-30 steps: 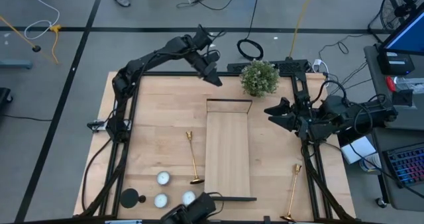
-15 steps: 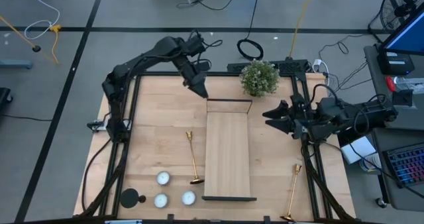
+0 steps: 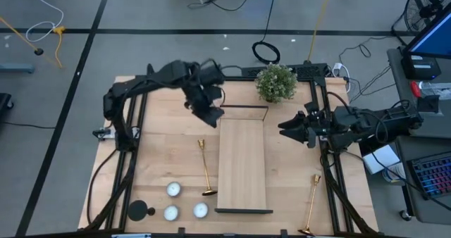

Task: Pick & Place candle stick holders
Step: Adjust the shelf

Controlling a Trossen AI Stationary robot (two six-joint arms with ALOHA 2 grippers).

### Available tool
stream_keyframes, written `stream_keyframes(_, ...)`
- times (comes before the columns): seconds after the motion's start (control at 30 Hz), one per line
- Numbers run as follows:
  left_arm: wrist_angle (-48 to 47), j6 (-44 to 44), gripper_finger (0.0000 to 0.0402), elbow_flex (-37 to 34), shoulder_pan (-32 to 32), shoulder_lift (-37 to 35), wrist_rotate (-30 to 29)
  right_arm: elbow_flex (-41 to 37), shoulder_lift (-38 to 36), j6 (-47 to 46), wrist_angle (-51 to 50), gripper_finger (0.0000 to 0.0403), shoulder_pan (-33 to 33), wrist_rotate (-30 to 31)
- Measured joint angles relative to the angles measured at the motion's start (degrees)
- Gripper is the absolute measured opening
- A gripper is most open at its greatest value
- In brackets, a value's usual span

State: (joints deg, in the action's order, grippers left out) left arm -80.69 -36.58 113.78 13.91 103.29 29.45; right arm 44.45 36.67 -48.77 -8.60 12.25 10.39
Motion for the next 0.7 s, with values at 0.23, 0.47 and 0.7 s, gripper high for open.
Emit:
stream_keyframes(0.23, 2.51, -11.50, 0.0177, -0.42, -9.83, -0.18, -9.49, 0.00, 0.07, -1.33, -1.79, 0.0242, 0.02, -0.11)
stream_keyframes(0.47, 2.51, -20.40, 0.0176, -0.42, -19.30, -0.25, -16.43, 0.00, 0.89, -9.13, -7.35, 0.0242, 1.10, -0.10)
stream_keyframes(0.7, 2.55, -29.14, 0.0131, -0.42, -31.21, -0.27, -24.04, -4.98, 3.50, -24.42, -10.05, 0.0242, 4.27, 0.01)
